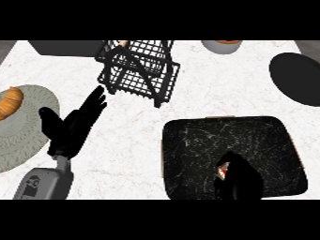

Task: Pick the cupcake from the tray and place it in the tiered basket

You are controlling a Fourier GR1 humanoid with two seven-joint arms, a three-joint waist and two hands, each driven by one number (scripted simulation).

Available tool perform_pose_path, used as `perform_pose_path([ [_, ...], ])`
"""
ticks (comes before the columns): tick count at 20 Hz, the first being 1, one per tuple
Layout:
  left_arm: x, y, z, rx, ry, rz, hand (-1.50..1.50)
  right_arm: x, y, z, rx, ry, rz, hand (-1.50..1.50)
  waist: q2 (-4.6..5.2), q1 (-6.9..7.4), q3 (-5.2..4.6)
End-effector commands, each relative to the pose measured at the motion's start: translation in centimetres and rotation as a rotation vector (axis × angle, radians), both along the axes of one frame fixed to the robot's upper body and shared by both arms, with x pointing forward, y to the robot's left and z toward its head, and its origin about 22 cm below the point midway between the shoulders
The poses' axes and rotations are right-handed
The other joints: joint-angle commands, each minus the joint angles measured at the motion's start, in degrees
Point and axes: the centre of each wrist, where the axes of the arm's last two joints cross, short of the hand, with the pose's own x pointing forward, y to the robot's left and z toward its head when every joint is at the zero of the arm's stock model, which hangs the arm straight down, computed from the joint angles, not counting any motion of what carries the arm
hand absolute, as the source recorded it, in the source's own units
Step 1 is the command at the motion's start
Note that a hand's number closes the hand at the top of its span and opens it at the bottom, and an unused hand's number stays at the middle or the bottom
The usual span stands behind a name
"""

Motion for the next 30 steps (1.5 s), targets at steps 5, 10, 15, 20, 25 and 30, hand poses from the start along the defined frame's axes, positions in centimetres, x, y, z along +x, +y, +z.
perform_pose_path([
  [5, -0.3, 0.4, -0.6, -0.003, 0.014, 0.027, 0.00, -2.7, 7.2, 7.0, 0.229, -0.114, -0.032, 1.50, 0.59, -0.34, 1.98],
  [10, -0.4, 0.2, -1.0, 0.015, 0.017, 0.032, 0.00, -3.7, 7.8, 12.0, 0.216, -0.347, 0.006, 1.50, 0.29, -1.00, 1.87],
  [15, 0.4, 0.2, -0.4, 0.001, -0.011, 0.044, 0.00, -4.8, 7.7, 15.5, 0.132, -0.468, 0.053, 1.50, 0.21, -1.39, 1.75],
  [20, 0.0, -1.0, -0.6, -0.011, 0.024, 0.015, 0.00, -3.2, 8.0, 17.7, 0.088, -0.558, 0.057, 1.50, 0.57, -0.16, 1.72],
  [25, 0.4, -0.8, -0.1, -0.001, 0.004, -0.005, 0.00, -0.5, 8.2, 19.3, 0.031, -0.540, 0.051, 1.50, 1.00, 1.05, 1.73],
  [30, 0.7, -0.6, 0.7, 0.002, 0.009, -0.019, 0.00, 2.5, 8.3, 21.7, 0.002, -0.523, 0.046, 1.50, 0.96, 2.12, 1.74],
])
